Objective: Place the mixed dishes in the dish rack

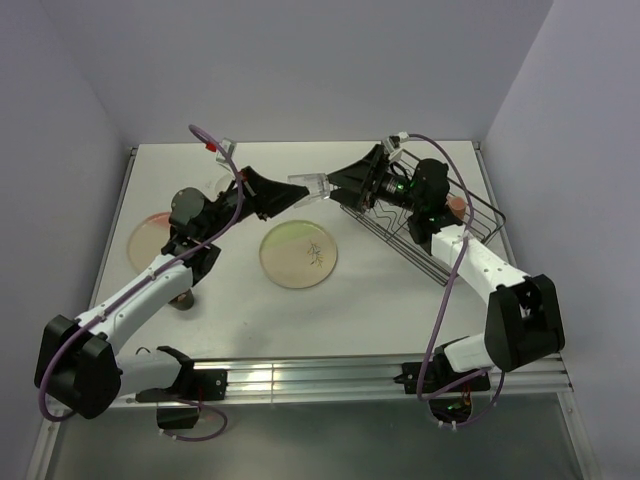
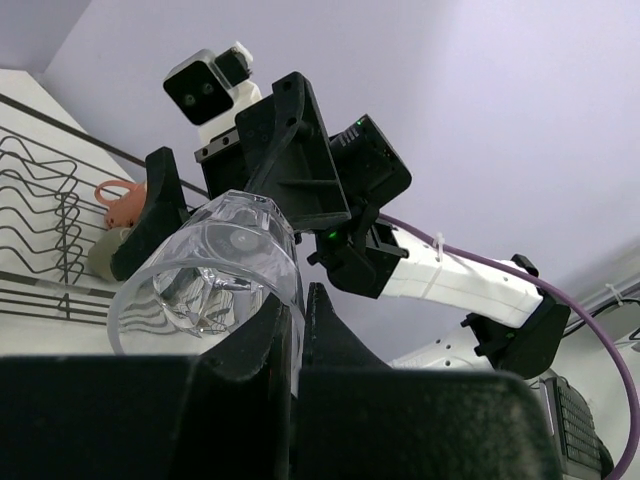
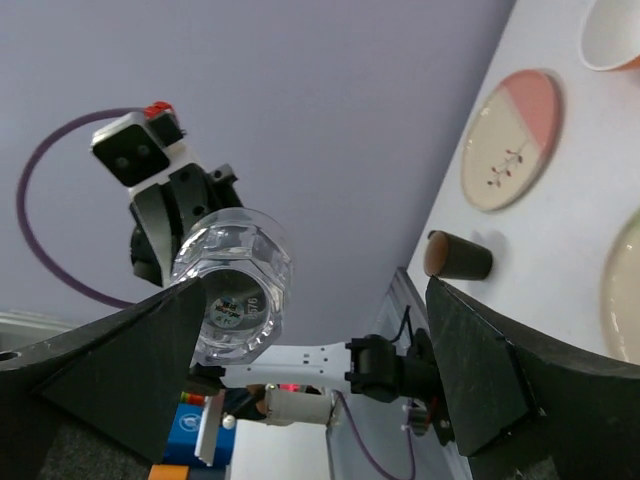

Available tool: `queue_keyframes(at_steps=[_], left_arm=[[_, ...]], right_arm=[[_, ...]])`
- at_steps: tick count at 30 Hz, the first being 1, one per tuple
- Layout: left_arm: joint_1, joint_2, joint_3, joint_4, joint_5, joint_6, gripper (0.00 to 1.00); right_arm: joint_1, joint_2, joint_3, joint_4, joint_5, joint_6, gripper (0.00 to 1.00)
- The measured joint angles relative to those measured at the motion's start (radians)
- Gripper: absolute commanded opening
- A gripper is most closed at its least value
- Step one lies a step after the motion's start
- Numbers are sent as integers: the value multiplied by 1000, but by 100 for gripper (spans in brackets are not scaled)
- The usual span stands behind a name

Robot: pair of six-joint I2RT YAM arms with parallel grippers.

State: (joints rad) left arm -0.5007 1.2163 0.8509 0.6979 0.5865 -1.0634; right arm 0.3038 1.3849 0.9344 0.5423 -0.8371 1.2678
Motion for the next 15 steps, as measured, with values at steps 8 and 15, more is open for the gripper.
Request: queue_keyframes(at_steps=[8, 15], left_arm=[[2, -10, -8, 17, -5, 0, 0], [5, -25, -32, 18, -6, 0, 0]], right_arm=[[8, 13, -13, 94, 6, 101, 93], [8, 32, -21, 113, 8, 161, 90]])
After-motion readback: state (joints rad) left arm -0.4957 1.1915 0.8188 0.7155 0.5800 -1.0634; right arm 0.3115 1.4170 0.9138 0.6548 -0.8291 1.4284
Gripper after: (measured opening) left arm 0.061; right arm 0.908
